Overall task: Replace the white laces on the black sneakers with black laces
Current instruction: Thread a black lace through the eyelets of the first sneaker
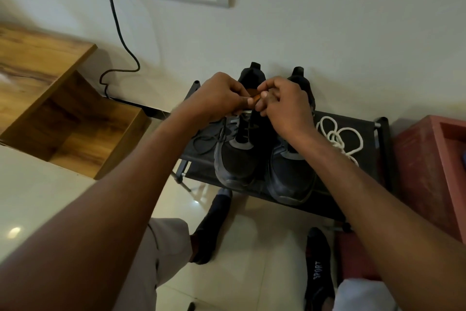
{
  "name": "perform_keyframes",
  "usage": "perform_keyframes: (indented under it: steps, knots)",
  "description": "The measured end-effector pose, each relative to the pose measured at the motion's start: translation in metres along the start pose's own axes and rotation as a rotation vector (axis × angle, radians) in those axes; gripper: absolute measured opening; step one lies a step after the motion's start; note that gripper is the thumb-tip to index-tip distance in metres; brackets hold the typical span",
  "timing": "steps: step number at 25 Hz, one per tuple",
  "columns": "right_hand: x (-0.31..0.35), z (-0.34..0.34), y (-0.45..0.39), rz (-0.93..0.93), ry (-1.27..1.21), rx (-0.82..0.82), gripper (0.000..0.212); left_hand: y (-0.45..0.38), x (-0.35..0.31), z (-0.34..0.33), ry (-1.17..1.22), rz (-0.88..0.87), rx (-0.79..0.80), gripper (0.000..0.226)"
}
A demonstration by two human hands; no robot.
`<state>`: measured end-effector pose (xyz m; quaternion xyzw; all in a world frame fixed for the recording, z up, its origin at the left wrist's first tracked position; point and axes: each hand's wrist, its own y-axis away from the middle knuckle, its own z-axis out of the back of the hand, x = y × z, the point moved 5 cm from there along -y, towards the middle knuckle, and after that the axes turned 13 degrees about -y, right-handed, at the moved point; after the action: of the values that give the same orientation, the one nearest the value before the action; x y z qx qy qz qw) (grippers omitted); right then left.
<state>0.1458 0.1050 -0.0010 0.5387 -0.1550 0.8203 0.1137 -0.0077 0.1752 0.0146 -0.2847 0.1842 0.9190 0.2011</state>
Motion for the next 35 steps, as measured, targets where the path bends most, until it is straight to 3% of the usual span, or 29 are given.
perform_keyframes:
  steps: [3,5,9,18,25,35]
  knots:
    - [0.004,-0.005,0.01,0.077,0.306,0.153,0.05,0.001,0.006,0.001,-0.171,-0.032,-0.106,0.004]
    - [0.004,-0.015,0.017,0.119,0.424,0.282,0.058,0.001,0.003,-0.001,-0.224,-0.079,-0.162,0.003]
    - [0.002,-0.01,0.013,0.066,0.351,0.269,0.051,0.0,0.001,-0.001,-0.245,-0.099,-0.229,0.007]
    - [-0.004,0.003,0.005,-0.107,0.17,0.207,0.037,0.002,-0.003,-0.01,-0.306,-0.111,-0.134,0.005]
    - [-0.005,0.005,0.006,-0.112,0.15,0.233,0.033,0.0,-0.006,-0.022,-0.347,-0.12,-0.074,0.004]
    - [-0.006,0.005,0.005,-0.122,0.121,0.252,0.033,-0.006,0.004,-0.031,-0.182,0.027,-0.042,0.011]
